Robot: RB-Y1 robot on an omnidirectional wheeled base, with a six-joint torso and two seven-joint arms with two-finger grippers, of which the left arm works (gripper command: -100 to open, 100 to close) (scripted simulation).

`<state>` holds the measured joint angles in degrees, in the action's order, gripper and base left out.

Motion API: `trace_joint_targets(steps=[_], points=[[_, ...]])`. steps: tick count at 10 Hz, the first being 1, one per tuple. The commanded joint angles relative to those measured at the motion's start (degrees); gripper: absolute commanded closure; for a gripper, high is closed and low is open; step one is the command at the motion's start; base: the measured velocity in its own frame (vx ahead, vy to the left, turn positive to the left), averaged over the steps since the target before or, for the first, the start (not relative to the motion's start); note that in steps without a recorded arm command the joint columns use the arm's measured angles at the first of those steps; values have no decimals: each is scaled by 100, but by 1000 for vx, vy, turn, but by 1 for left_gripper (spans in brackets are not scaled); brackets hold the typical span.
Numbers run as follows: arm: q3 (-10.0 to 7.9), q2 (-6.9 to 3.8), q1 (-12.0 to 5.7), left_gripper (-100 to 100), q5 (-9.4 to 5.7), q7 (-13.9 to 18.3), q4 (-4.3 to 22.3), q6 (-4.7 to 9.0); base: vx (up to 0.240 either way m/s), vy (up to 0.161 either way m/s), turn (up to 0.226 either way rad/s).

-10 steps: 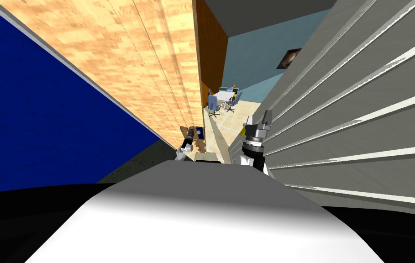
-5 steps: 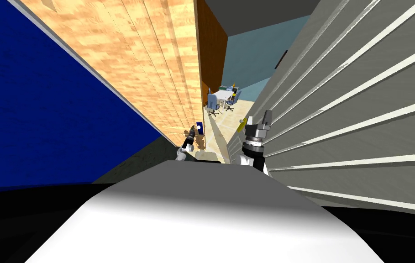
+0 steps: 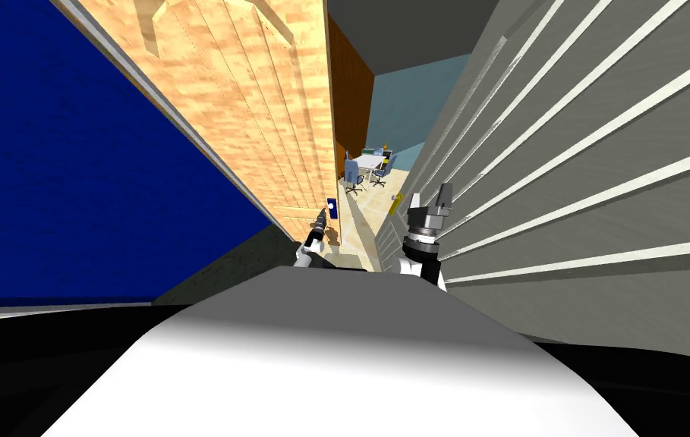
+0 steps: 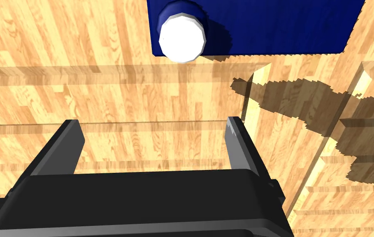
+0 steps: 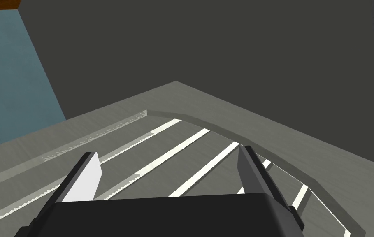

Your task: Push the door open

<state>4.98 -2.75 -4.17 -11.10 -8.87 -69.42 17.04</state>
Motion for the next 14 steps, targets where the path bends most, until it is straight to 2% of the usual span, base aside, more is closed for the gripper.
trace_joint_targets(steps=[1,4,7,8,9,14], points=[[-18,-30,-23,-100,2,-3,29,26,167,-25,-14],[-56,-38,-47,-100,9,-8,90,92,204,-15,-20],[-94,43,-72,-100,16,-14,153,159,203,-28,-24],[-86,22,-67,-100,14,-12,142,146,91,-15,0],[-86,22,-67,100,14,-12,142,146,-12,2,5],[-86,22,-67,100,14,-12,142,146,-18,3,-2]])
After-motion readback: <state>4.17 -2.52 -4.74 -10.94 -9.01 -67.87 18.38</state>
